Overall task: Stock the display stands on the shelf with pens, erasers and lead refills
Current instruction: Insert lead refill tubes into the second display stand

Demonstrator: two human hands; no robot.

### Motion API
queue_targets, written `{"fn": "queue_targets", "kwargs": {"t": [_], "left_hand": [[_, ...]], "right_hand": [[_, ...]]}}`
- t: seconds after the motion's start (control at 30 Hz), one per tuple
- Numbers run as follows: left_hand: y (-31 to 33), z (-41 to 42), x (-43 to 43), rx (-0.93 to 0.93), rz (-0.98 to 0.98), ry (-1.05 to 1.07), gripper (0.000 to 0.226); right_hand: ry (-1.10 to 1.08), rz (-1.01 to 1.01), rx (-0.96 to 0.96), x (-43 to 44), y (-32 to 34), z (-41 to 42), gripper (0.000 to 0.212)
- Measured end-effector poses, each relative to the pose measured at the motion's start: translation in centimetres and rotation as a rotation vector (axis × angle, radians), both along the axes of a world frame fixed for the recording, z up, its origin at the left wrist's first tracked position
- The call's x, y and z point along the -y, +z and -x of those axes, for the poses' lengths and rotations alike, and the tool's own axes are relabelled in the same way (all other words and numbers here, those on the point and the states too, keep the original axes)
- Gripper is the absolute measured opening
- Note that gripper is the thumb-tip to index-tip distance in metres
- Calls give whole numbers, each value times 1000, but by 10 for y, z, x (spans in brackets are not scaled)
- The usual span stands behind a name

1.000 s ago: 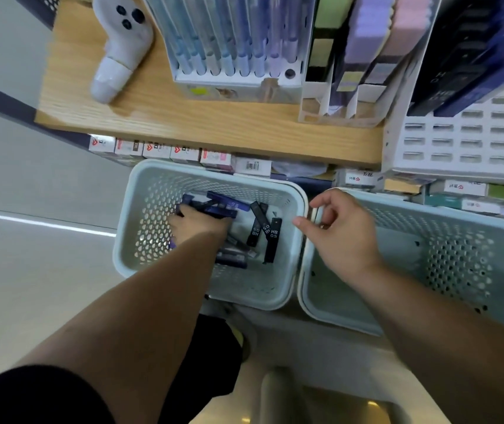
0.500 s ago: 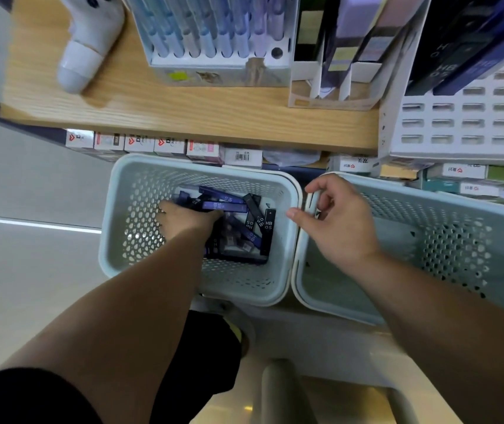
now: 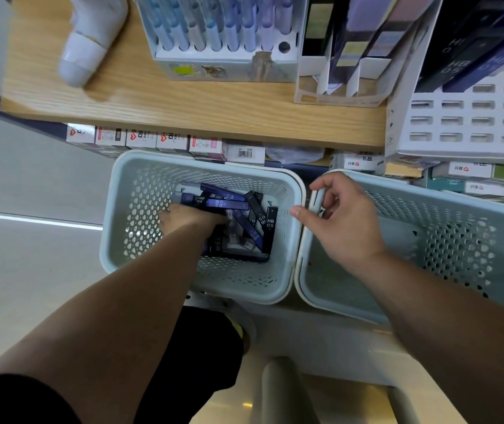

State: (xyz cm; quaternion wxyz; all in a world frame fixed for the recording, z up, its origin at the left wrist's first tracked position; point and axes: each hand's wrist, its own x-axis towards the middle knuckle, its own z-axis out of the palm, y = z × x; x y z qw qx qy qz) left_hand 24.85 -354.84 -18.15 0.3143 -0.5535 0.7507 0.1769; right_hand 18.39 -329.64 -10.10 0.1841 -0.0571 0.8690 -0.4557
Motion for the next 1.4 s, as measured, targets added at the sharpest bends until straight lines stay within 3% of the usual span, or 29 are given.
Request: {"fn": "queue_targets", "kwargs": {"t": [0.3,0.77,1.0,1.2,1.4], "left_hand": [[-1,-1,-12,-5,7,9,138],[-2,-6,-15,-21,65,-142,119],[-8,-9,-3,-33,17,-140,129],[-14,-9,0,-94,-112,-102,101],[-14,-8,2,-127,-152,-70,60]], "right_hand": [[9,7,20,0,0,0,36],[12,-11,13,0,1,1,38],[26,-27,17,1,3,1,38],[19,-23,25,1,3,1,38],[2,-11,33,2,4,0,38]]}}
